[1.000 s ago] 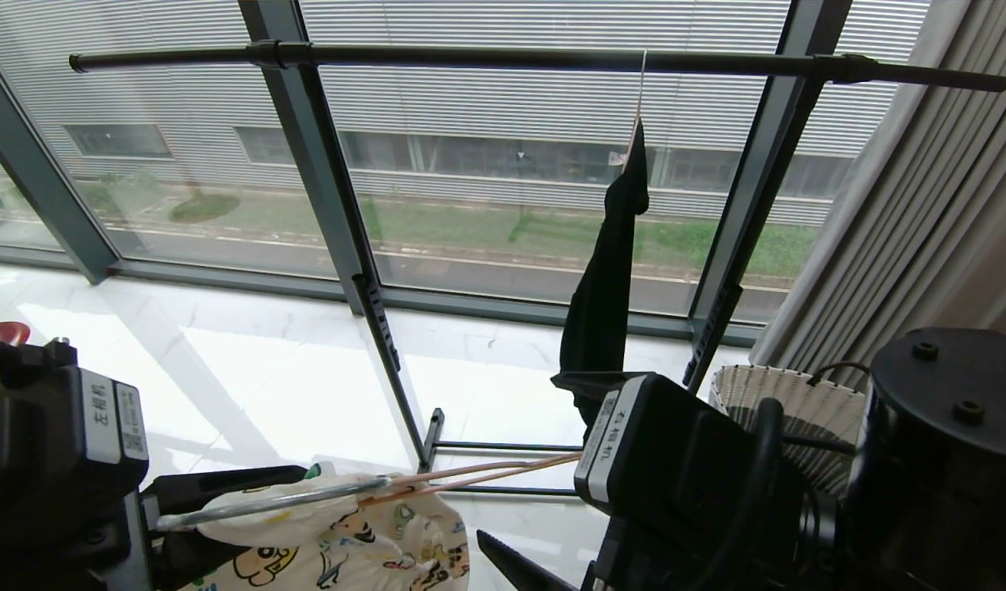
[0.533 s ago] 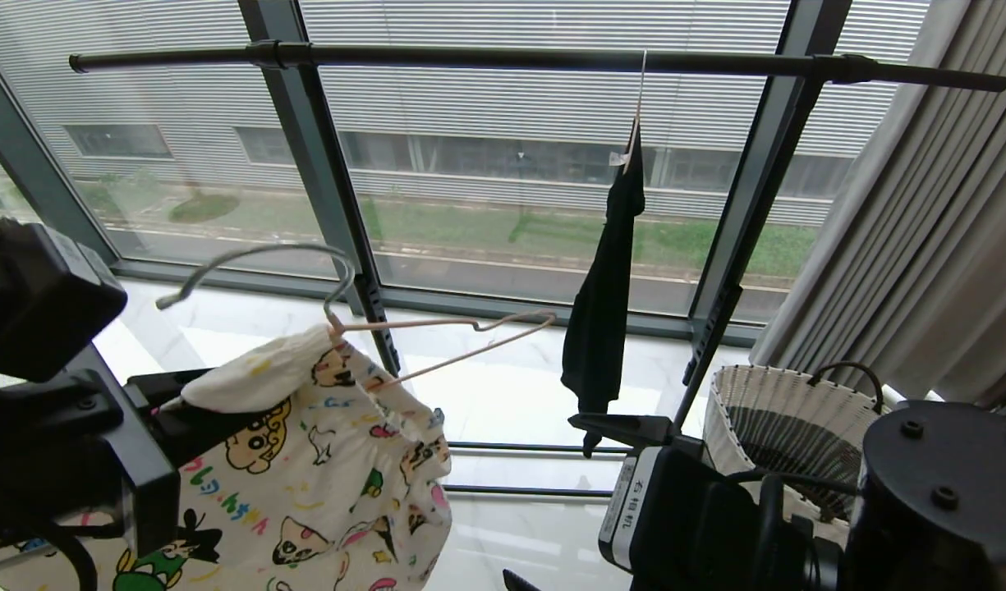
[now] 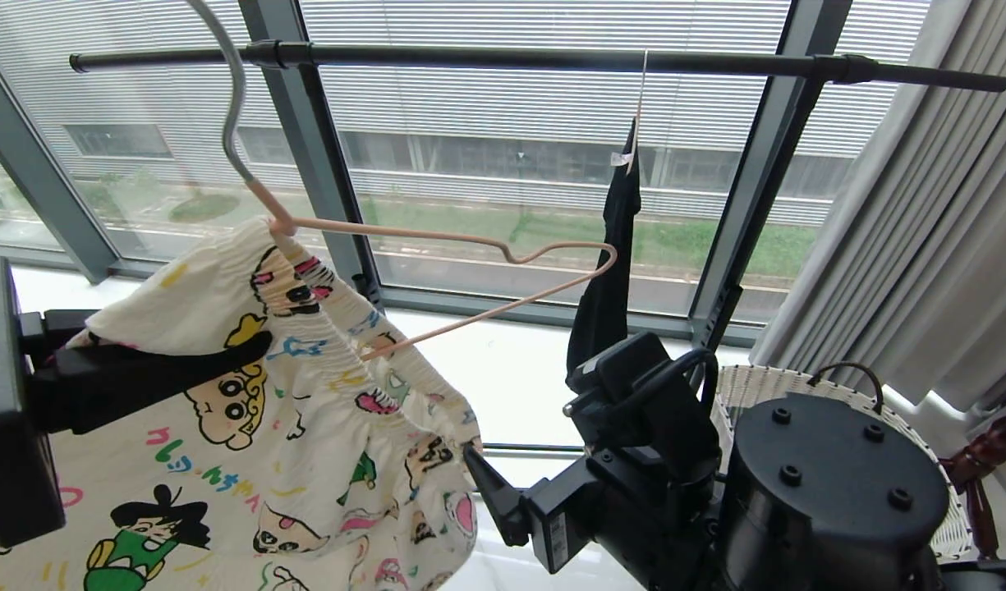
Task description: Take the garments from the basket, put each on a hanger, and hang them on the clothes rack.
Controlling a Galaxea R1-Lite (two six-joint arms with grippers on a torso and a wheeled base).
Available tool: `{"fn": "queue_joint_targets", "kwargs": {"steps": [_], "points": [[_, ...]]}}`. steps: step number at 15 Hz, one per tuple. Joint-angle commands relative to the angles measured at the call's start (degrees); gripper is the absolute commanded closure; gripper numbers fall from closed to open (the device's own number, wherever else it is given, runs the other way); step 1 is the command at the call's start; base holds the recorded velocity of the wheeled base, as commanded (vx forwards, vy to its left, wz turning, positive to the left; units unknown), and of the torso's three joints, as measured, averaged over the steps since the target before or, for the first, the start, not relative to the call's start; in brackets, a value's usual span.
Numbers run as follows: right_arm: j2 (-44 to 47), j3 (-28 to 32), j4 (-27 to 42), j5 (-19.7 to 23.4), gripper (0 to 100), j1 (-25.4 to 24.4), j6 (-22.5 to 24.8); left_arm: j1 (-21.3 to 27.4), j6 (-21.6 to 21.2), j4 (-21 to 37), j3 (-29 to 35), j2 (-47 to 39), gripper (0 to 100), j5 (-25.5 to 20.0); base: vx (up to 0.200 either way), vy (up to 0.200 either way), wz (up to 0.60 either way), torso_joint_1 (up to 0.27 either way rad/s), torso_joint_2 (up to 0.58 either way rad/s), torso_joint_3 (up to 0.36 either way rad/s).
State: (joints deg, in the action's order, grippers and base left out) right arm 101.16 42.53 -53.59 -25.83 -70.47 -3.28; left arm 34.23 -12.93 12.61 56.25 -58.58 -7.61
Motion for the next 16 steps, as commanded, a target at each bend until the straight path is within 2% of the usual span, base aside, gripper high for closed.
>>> {"fn": "queue_joint_targets", "kwargs": {"steps": [1, 4, 7, 9, 13, 16], "points": [[1.7, 0.7, 0.0, -0.1, 0, -0.1, -0.1, 1.7, 0.0, 0.2, 0.6, 0.2, 100, 0.0, 0.0, 0.0, 0.0, 0.0, 0.0, 0.0], [2.1, 0.8, 0.0, -0.1, 0, -1.3, 0.3, 7.2, -0.1, 3.7, -0.1, 1.2, 100, 0.3, 0.0, 0.0, 0.0, 0.0, 0.0, 0.0], [3.1, 0.6, 0.0, -0.1, 0, -6.3, 0.3, 7.2, -0.2, 3.5, 0.0, 0.7, 100, 0.6, 0.0, 0.0, 0.0, 0.0, 0.0, 0.0], [4.9, 0.6, 0.0, -0.4, 0, -7.7, 0.3, 7.3, -0.2, 3.5, 0.1, 0.7, 100, 0.6, 0.0, 0.0, 0.0, 0.0, 0.0, 0.0], [6.9, -0.1, 0.0, -9.0, 0, -5.3, 2.2, 7.3, -0.2, 3.7, 0.4, 2.0, 100, 0.4, 0.0, 0.0, 0.0, 0.0, 0.0, 0.0], [6.2, -1.8, 0.0, -12.5, 0, -1.8, 3.3, 7.3, -0.1, 3.7, -0.2, 2.2, 100, 0.6, 0.0, 0.0, 0.0, 0.0, 0.0, 0.0]]}}
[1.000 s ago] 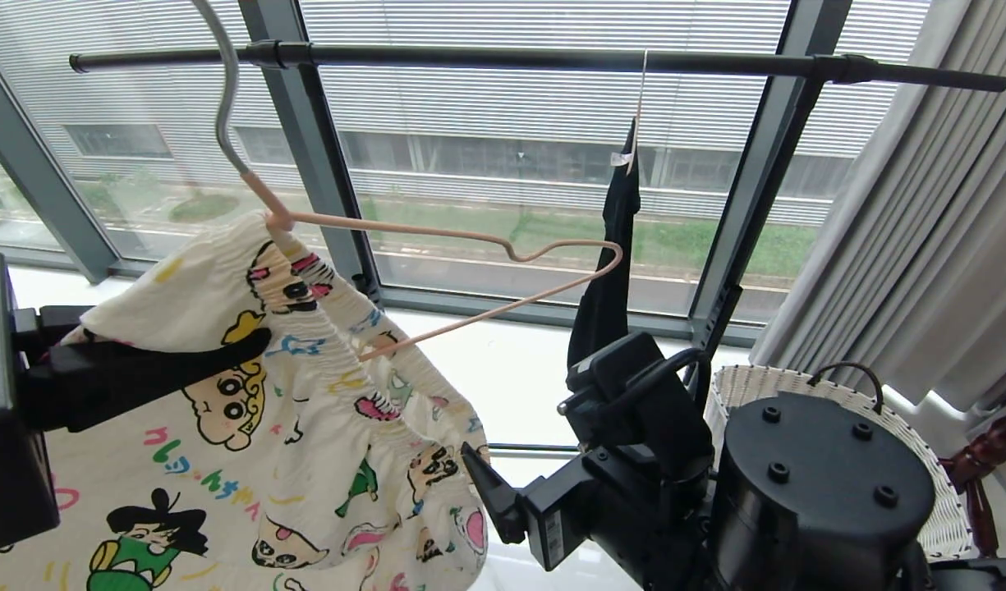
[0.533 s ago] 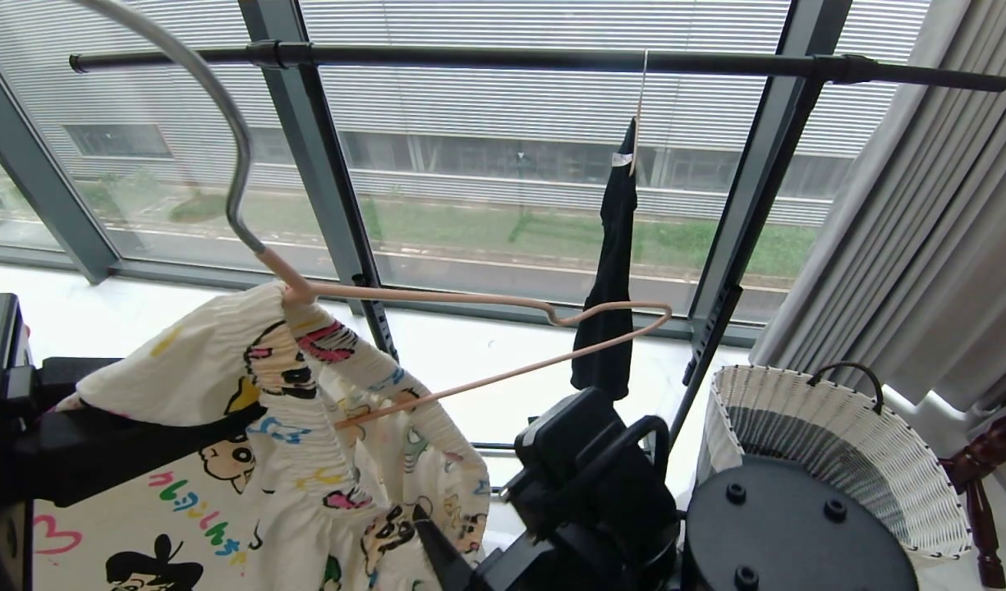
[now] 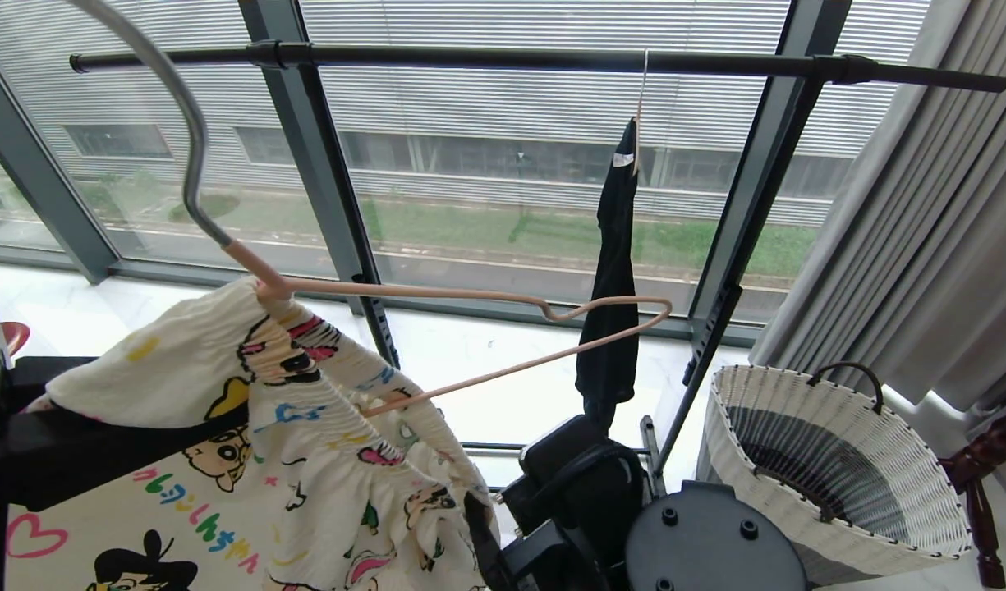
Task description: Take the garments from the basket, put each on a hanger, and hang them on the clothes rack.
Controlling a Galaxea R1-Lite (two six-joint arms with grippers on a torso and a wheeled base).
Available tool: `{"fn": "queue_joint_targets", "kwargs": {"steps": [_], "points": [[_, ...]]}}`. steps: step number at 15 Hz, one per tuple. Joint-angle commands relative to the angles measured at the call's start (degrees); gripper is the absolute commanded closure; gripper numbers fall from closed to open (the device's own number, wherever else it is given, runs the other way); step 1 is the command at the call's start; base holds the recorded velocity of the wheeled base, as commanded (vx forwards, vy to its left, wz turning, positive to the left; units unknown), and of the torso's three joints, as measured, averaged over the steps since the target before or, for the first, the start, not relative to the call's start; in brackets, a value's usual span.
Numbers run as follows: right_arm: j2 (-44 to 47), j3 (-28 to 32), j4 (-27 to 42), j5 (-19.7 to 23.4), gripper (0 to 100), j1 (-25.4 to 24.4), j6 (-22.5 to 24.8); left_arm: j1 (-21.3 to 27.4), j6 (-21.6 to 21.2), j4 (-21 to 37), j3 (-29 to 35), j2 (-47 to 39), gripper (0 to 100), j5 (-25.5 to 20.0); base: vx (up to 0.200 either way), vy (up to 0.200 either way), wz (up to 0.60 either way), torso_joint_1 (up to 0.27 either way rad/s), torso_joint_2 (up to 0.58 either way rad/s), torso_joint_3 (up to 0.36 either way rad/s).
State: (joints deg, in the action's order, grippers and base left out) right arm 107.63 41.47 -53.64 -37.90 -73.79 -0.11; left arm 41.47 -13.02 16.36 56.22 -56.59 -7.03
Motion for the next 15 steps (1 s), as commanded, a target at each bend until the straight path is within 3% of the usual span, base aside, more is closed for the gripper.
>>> {"fn": "queue_joint_targets", "kwargs": {"steps": [1, 4, 9, 15], "points": [[-1.5, -1.4, 0.0, -1.5, 0, 3.6, 0.9, -0.1, 0.0, 0.0, -0.9, 0.3, 100, 0.3, 0.0, 0.0, 0.0, 0.0, 0.0, 0.0], [-5.5, -5.0, 0.0, -1.9, 0, 7.5, 4.3, -0.2, 0.0, 0.0, -3.1, 0.7, 100, 3.5, 0.0, 0.0, 0.0, 0.0, 0.0, 0.0], [-11.7, -12.4, 0.0, -1.9, 0, 11.7, 7.1, -0.2, -0.1, 0.0, -3.7, 0.7, 100, 3.7, 0.0, 0.0, 0.0, 0.0, 0.0, 0.0], [-14.2, -12.2, -0.1, -0.9, 0, 18.8, 10.0, -0.1, -0.1, 0.2, -4.3, 1.6, 100, 3.3, 0.0, 0.0, 0.0, 0.0, 0.0, 0.0]]}}
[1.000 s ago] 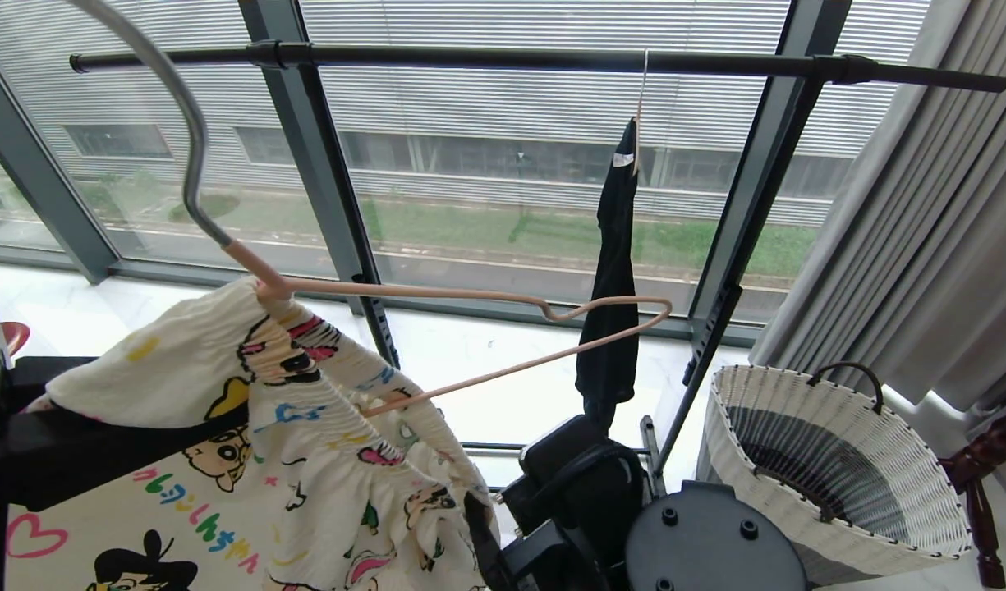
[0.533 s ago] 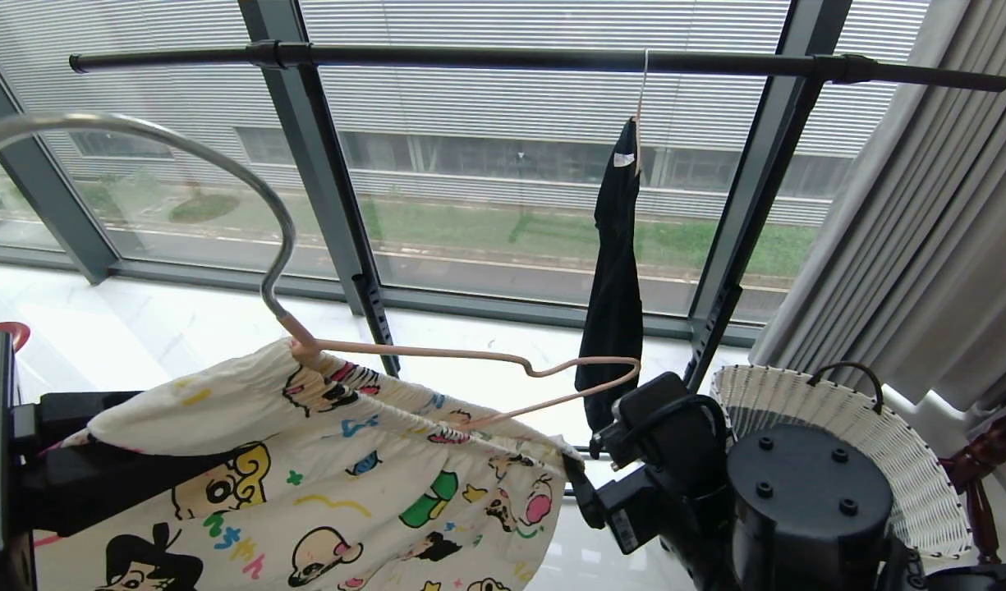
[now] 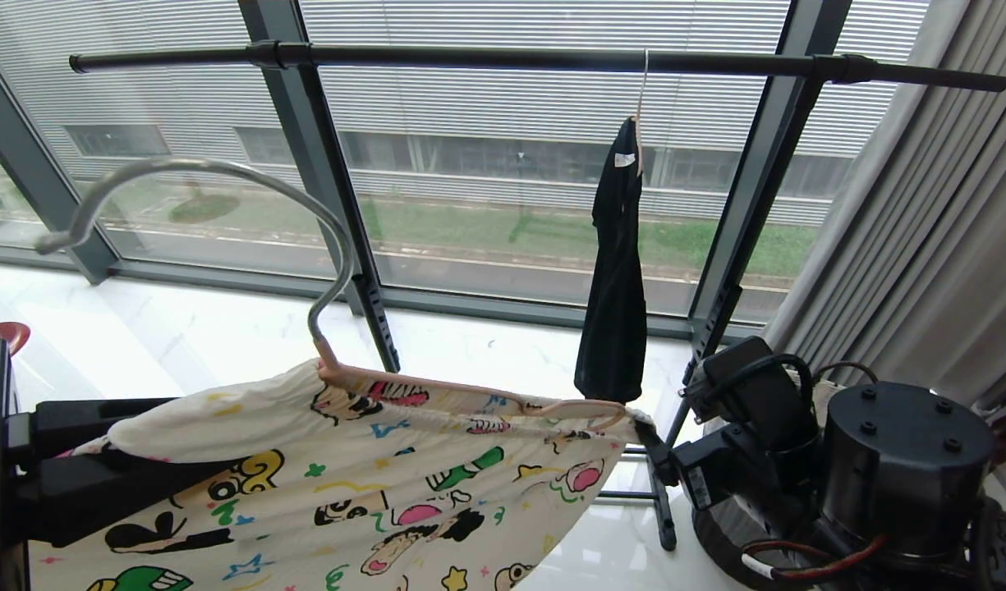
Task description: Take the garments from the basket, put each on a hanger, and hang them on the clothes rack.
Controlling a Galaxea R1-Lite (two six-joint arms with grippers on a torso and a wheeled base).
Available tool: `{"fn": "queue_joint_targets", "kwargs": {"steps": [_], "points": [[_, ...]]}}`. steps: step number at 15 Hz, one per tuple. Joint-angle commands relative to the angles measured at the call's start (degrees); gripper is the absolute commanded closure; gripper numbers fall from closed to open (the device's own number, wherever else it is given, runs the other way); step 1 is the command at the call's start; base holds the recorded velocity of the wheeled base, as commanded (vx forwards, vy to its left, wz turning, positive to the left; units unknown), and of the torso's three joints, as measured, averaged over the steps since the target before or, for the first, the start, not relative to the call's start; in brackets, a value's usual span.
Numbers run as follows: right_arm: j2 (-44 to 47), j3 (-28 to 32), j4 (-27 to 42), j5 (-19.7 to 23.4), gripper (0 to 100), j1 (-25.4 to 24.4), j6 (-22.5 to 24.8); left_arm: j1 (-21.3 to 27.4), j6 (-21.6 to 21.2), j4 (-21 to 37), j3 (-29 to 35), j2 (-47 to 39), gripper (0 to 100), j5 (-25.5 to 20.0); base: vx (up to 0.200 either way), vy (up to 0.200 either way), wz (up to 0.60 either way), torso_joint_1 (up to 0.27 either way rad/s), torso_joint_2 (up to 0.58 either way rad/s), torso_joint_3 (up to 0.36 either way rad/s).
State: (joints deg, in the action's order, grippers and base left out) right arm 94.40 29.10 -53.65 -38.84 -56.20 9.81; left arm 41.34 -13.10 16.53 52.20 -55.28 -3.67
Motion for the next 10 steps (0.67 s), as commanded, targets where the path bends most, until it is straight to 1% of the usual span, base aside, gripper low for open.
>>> {"fn": "queue_joint_targets", "kwargs": {"steps": [1, 3, 4, 5, 6, 7, 8, 9, 10], "points": [[-1.2, 0.2, 0.0, 0.3, 0, 1.5, 0.2, 0.1, 0.0, 0.0, -0.5, 0.2, 100, 0.0, 0.0, 0.0, 0.0, 0.0, 0.0, 0.0], [-1.6, 0.8, 0.0, 0.9, 0, 1.8, 0.6, -0.1, -0.9, 0.0, -2.2, 0.0, 100, 0.2, 0.0, 0.0, 0.0, 0.0, 0.0, 0.0], [-1.9, 1.4, -0.1, 1.8, 0, 1.7, 1.3, -0.8, -3.0, 0.0, -3.7, -0.2, 100, 0.5, 0.0, 0.0, 0.0, 0.0, 0.0, 0.0], [-2.5, 1.8, 0.0, 3.2, 0, 1.7, 2.3, -1.8, -5.4, -0.1, -4.9, -0.4, 100, 2.4, 0.0, 0.0, 0.0, 0.0, 0.0, 0.0], [-2.6, 1.8, 0.0, 4.1, 0, 1.7, 3.1, -2.1, -6.2, -0.3, -5.6, -0.7, 100, 3.7, 0.0, 0.0, 0.0, 0.0, 0.0, 0.0], [-3.3, 1.8, 0.0, 7.1, 0, 0.8, 5.9, -2.2, -6.1, -1.4, -6.3, -2.4, 100, 8.4, 0.0, 0.0, 0.0, 0.0, 0.0, 0.0], [-3.6, 1.8, 0.0, 8.9, 0, -1.4, 7.5, -2.9, -5.3, -3.5, -6.3, -3.3, 100, 9.8, 0.0, 0.0, 0.0, 0.0, 0.0, 0.0], [-3.6, 1.8, 0.0, 10.2, 0, -3.1, 8.4, -3.8, -4.6, -5.5, -6.4, -4.0, 100, 10.0, 0.0, 0.0, 0.0, 0.0, 0.0, 0.0], [-3.6, 1.8, 0.0, 12.1, 0, -6.6, 9.7, -5.4, -3.9, -9.9, -6.8, -5.5, 100, 10.1, 0.0, 0.0, 0.0, 0.0, 0.0, 0.0]]}}
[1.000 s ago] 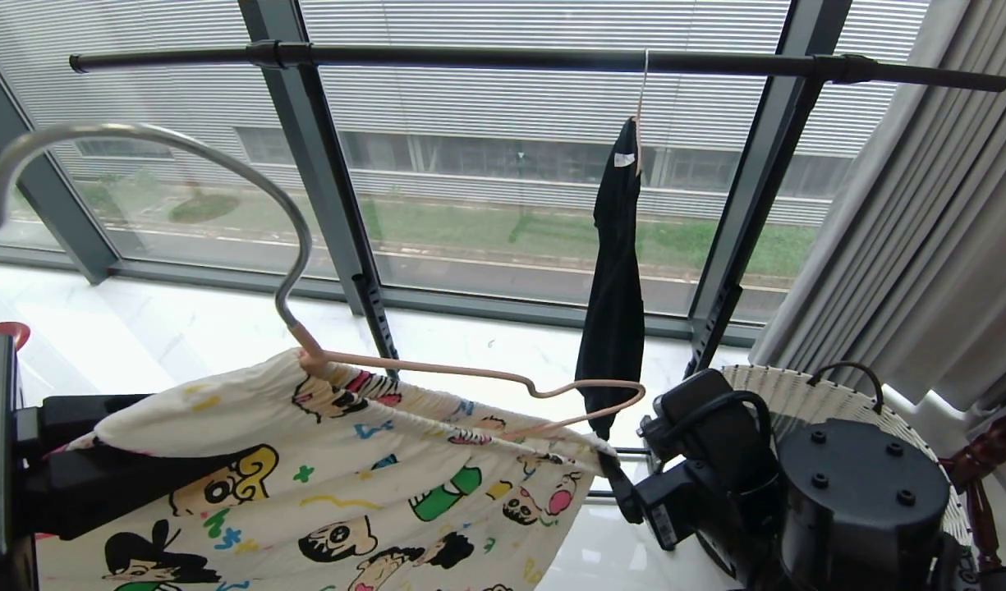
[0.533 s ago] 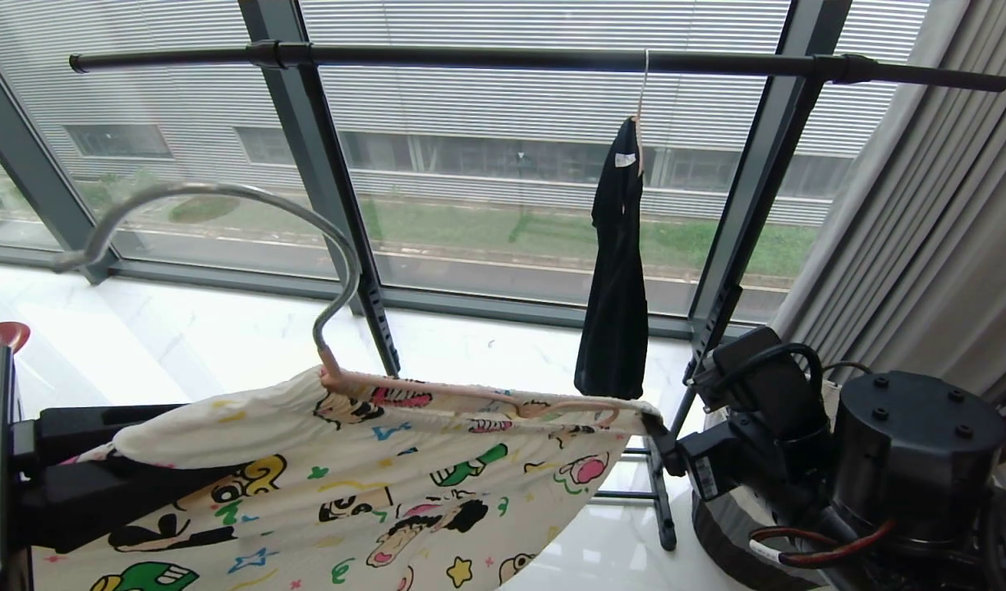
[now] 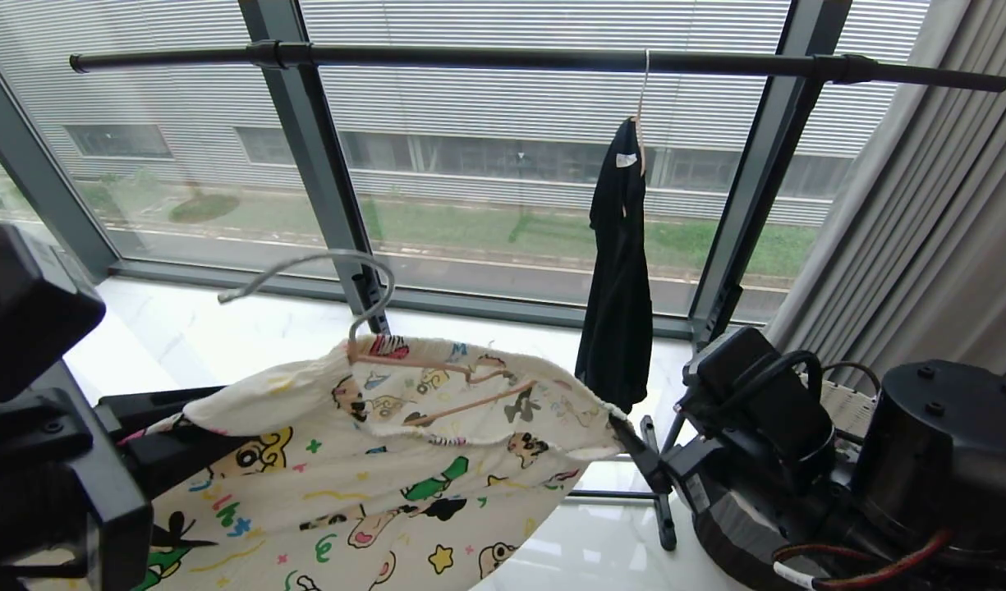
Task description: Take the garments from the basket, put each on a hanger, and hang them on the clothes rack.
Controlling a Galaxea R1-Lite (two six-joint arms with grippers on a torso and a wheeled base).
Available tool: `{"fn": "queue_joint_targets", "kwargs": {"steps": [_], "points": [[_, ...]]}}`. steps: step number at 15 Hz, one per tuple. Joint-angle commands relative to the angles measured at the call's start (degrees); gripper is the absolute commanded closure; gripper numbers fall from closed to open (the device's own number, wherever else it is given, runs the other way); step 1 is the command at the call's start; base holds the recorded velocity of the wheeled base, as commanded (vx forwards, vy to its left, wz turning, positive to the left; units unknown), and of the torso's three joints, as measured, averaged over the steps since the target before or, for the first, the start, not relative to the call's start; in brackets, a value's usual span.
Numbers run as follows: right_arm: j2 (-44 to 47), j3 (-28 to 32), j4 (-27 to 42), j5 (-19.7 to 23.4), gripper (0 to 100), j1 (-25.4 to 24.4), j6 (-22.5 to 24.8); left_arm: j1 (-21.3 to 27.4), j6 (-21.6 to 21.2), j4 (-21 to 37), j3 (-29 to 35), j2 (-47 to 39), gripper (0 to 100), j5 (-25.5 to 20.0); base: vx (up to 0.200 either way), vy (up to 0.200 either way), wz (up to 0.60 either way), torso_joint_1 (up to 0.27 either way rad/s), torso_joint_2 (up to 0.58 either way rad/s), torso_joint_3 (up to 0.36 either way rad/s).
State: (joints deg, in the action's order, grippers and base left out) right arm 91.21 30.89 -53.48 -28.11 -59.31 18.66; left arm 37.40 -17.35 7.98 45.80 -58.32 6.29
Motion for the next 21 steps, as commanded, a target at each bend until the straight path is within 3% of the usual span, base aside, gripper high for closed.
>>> {"fn": "queue_joint_targets", "kwargs": {"steps": [1, 2, 7, 9, 11, 14, 17, 21], "points": [[-0.2, 0.0, -0.1, 1.9, 0, -6.2, 1.5, -2.1, 0.3, -3.9, -0.5, -3.3, 100, 0.1, 0.0, 0.0, 0.0, 0.0, 0.0, 0.0], [0.0, 0.0, -0.1, 2.0, 0, -8.5, 1.9, -2.1, 0.4, -5.7, -0.5, -3.9, 100, 0.1, 0.0, 0.0, 0.0, 0.0, 0.0, 0.0], [-2.1, 0.0, 0.0, 2.8, 0, -10.0, 2.3, 0.1, 0.2, -9.9, -3.2, -5.1, 100, -0.1, 0.0, 0.0, 0.0, 0.0, 0.0, 0.0], [-2.8, 0.7, 1.1, 2.9, 0, -9.8, 2.3, 4.2, 0.1, -11.1, -4.2, -5.0, 100, -0.4, 0.0, 0.0, 0.0, 0.0, 0.0, 0.0], [-3.0, 5.1, 7.2, 3.5, 0, -9.3, 2.3, 8.8, -0.1, -11.1, -4.5, -5.7, 100, -1.5, 0.0, 0.0, 0.0, 0.0, 0.0, 0.0], [-3.8, 15.1, 22.8, 9.5, 0, -7.7, 2.3, 13.3, -0.1, -11.2, -4.8, -7.8, 100, -1.7, 0.0, 0.0, 0.0, 0.0, 0.0, 0.0], [-4.5, 19.8, 34.5, 15.3, 0, -5.4, 2.5, 17.4, -0.1, -11.3, -4.9, -7.9, 100, -1.7, 0.0, 0.0, 0.0, 0.0, 0.0, 0.0], [-4.2, 20.8, 37.8, 18.7, 0, -3.9, 3.7, 21.0, -0.1, -11.3, -5.6, -7.4, 100, -2.0, 0.0, 0.0, 0.0, 0.0, 0.0, 0.0]]}}
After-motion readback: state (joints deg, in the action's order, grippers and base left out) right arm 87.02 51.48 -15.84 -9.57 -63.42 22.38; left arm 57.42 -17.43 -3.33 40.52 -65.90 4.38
